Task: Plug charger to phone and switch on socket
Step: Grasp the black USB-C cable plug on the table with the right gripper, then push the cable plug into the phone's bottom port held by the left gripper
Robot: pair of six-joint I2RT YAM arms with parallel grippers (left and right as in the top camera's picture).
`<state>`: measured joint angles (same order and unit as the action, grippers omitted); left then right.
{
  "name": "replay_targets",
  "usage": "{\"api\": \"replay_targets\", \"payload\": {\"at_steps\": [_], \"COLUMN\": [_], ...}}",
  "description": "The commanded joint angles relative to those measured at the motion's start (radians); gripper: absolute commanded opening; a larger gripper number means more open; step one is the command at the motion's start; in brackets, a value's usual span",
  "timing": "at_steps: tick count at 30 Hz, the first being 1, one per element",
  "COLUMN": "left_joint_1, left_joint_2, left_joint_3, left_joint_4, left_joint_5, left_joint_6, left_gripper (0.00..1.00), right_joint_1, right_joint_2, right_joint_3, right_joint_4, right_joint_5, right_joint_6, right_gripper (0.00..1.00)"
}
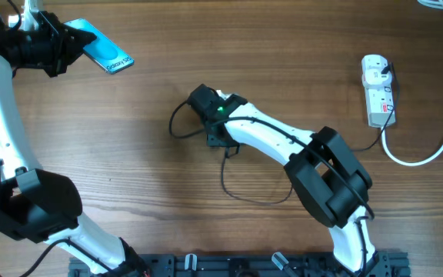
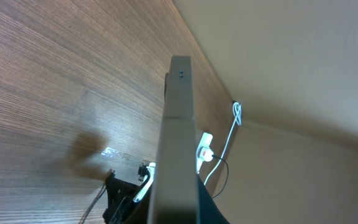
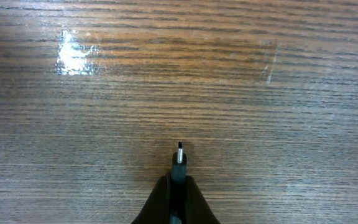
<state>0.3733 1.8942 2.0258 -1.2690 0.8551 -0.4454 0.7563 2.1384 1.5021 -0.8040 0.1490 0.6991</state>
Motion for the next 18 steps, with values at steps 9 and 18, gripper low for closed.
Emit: {"api": "replay_targets", "payload": {"at_steps": [9,18], "left_joint_1": [-0.005,-0.069], "left_joint_2": [-0.015,-0.015], "left_joint_3": [0.003,0.003], "left_joint_4": [0.0,-0.034], "left_joint_5": [0.034,0.092], "left_joint_6": [0.023,0.126], "left_gripper": [0.04,0.04], "right_joint_1": [-0.055,-0.183], "right_joint_2": [0.162,-0.18], "right_joint_3": [-0.021,0.024], "right_joint_4": [0.019,0.032], "right_joint_5": [-0.214,-0.761], "right_joint_6": [0.011,-0.445], "right_gripper": [0.09,0.04]}}
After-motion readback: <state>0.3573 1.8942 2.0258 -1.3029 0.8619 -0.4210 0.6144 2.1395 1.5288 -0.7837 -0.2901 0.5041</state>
